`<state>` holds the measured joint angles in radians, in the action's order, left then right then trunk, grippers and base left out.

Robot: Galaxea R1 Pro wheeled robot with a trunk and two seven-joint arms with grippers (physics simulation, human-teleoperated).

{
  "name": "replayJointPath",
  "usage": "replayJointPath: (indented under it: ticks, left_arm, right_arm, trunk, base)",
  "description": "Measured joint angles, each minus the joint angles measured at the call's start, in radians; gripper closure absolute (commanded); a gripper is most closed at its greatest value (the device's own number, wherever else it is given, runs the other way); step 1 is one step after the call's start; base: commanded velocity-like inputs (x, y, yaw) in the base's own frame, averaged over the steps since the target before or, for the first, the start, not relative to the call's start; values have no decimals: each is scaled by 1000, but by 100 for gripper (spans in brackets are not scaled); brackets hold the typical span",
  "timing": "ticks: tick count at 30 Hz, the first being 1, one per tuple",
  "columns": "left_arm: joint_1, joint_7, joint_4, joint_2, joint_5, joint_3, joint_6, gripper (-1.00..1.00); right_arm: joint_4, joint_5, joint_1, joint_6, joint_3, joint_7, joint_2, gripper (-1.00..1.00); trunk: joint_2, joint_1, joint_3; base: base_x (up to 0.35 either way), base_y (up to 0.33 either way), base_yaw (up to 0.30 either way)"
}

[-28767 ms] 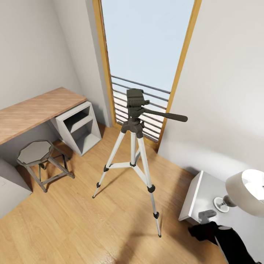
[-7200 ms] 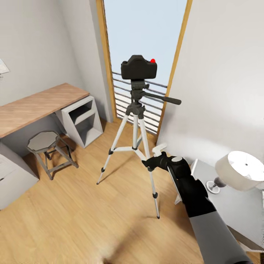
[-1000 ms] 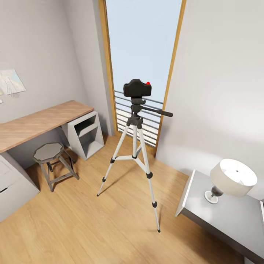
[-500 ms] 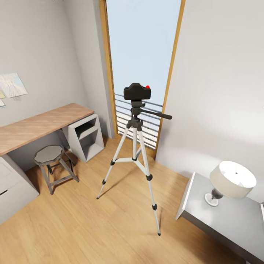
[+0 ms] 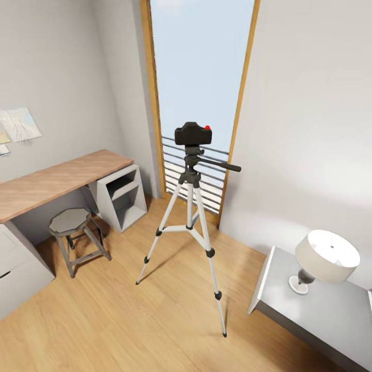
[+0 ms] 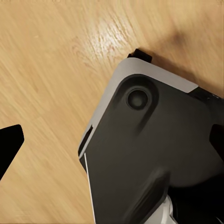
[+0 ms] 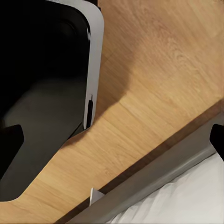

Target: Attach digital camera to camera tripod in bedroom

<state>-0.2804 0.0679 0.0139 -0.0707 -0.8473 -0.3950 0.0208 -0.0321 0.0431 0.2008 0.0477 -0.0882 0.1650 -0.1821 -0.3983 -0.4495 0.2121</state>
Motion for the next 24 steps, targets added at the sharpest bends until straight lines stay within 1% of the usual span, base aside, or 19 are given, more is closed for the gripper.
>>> replayJointPath:
  ticks: [24]
  left_arm:
    - [0, 0, 0, 0, 0, 0, 0, -100]
  right_arm:
    - [0, 1, 0, 1, -1, -2, 0, -100]
  trunk:
    - [0, 0, -39]
  base:
    - [0, 0, 0]
